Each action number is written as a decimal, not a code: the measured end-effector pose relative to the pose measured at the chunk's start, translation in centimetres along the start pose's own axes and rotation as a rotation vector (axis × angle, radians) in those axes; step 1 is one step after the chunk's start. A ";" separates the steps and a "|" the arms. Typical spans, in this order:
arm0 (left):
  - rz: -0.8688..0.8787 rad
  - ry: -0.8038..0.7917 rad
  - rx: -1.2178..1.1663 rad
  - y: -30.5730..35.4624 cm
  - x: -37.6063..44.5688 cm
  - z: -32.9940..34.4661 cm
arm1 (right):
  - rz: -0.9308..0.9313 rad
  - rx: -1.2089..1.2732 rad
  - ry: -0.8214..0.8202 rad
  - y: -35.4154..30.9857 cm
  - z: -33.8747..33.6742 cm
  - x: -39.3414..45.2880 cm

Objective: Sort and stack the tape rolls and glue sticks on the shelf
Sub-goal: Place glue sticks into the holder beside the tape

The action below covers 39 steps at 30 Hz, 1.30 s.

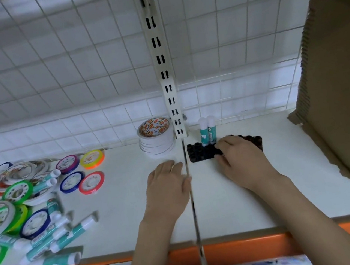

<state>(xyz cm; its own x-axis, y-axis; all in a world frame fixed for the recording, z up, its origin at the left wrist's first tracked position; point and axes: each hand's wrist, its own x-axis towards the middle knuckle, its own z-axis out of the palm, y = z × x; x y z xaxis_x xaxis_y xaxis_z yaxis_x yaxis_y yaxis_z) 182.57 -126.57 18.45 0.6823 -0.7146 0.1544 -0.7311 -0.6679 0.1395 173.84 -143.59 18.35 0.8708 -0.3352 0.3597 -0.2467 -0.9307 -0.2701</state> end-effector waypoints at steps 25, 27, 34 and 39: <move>-0.110 0.098 -0.152 -26.7 -11.9 -8.8 | -0.131 0.100 -0.158 -26.7 8.6 -1.0; -0.087 0.082 -0.160 -26.9 -12.2 -8.8 | -0.136 0.095 -0.226 -27.3 8.7 -1.0; -0.056 0.052 -0.181 -28.1 -12.6 -8.0 | -0.062 0.135 -0.248 -27.7 8.6 -0.9; -0.052 0.049 -0.169 -28.2 -12.3 -7.7 | 0.029 0.082 -0.222 -27.0 7.7 -1.2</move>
<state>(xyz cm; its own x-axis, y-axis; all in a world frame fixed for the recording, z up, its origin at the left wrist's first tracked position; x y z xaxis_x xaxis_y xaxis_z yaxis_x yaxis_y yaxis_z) 194.72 -97.32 20.09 0.7213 -0.6663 0.1895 -0.6878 -0.6564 0.3100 182.74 -116.92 18.37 0.9383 -0.3127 0.1478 -0.2453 -0.9030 -0.3527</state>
